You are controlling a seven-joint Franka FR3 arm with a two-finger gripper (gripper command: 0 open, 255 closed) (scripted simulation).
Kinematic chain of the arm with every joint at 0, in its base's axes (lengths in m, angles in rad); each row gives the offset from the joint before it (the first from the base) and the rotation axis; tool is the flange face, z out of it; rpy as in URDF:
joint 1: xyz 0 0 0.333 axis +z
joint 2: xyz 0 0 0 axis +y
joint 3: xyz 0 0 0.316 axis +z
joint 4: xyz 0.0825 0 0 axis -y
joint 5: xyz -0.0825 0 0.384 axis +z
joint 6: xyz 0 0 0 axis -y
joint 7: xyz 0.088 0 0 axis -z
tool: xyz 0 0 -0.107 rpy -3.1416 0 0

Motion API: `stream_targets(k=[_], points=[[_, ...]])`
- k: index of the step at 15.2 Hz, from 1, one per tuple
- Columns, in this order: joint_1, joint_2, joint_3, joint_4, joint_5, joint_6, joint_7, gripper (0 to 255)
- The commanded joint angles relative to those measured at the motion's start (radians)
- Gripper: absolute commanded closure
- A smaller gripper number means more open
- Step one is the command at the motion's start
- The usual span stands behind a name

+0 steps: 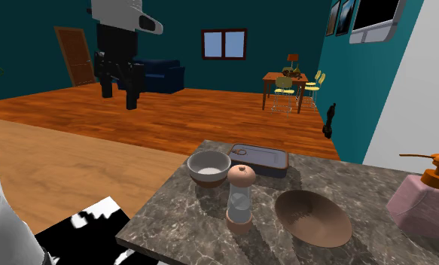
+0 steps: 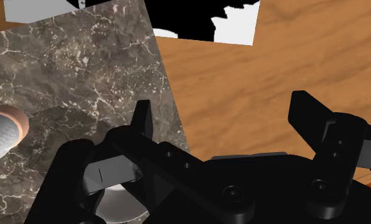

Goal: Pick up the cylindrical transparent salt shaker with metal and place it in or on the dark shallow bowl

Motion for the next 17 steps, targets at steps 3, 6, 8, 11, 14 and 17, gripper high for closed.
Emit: stream_targets(k=[3,6,8,11,14,17], points=[[-0.013,0.022,-0.039,-0.012,-0.031,0.036,-0.054,0],[-0.031,0.066,-0.099,-0.021,-0.074,0.094,-0.134,0],[-0.042,0.102,-0.139,-0.020,-0.099,0.133,-0.186,0],[-0.055,0.167,-0.198,-0.008,-0.129,0.193,-0.265,0],[-0.064,0.243,-0.256,0.016,-0.148,0.253,-0.344,0],[-0.070,0.329,-0.314,0.052,-0.154,0.309,-0.425,0]])
